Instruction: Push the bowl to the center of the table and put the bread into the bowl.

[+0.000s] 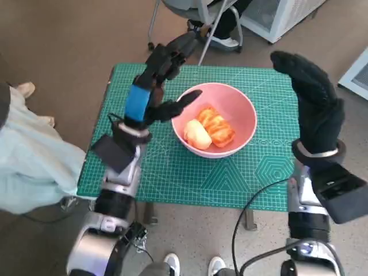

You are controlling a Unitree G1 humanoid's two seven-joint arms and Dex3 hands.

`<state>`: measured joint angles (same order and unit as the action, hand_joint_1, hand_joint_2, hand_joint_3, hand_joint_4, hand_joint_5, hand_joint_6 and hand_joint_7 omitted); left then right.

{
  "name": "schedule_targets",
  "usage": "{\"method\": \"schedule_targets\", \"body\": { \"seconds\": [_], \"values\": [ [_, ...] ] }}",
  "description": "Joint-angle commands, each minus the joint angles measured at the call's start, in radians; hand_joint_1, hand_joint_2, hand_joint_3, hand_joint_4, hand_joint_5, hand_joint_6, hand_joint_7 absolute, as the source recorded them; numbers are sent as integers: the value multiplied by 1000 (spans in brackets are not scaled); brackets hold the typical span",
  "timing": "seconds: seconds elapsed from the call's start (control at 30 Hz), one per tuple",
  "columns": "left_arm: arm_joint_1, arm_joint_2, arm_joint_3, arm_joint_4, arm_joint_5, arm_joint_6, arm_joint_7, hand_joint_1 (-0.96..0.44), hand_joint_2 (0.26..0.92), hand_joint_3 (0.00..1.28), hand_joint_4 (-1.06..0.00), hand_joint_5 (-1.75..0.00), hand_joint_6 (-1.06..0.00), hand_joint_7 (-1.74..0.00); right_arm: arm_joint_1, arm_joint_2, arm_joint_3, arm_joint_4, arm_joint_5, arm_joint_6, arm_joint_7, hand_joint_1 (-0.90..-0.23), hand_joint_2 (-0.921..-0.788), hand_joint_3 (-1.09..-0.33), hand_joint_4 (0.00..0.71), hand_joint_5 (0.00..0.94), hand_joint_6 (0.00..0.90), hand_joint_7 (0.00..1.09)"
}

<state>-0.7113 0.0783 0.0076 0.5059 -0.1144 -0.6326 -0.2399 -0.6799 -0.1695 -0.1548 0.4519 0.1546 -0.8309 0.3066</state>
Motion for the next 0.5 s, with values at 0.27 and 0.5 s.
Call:
{"method": "schedule_targets", "body": {
  "seconds": [0.27,0.5],
  "values": [
    [64,29,-3,-160,-48,94,-90,-464,921,287,-308,0,-24,-739,-11,-10,32,-41,-1,58,0,-617,-921,-789,314,0,19,756],
    [89,32,-2,-233,-61,134,-112,-515,921,297,-277,0,-2,-718,-21,-16,45,-47,11,76,14,-622,-921,-789,312,0,15,755]
  ]
}}
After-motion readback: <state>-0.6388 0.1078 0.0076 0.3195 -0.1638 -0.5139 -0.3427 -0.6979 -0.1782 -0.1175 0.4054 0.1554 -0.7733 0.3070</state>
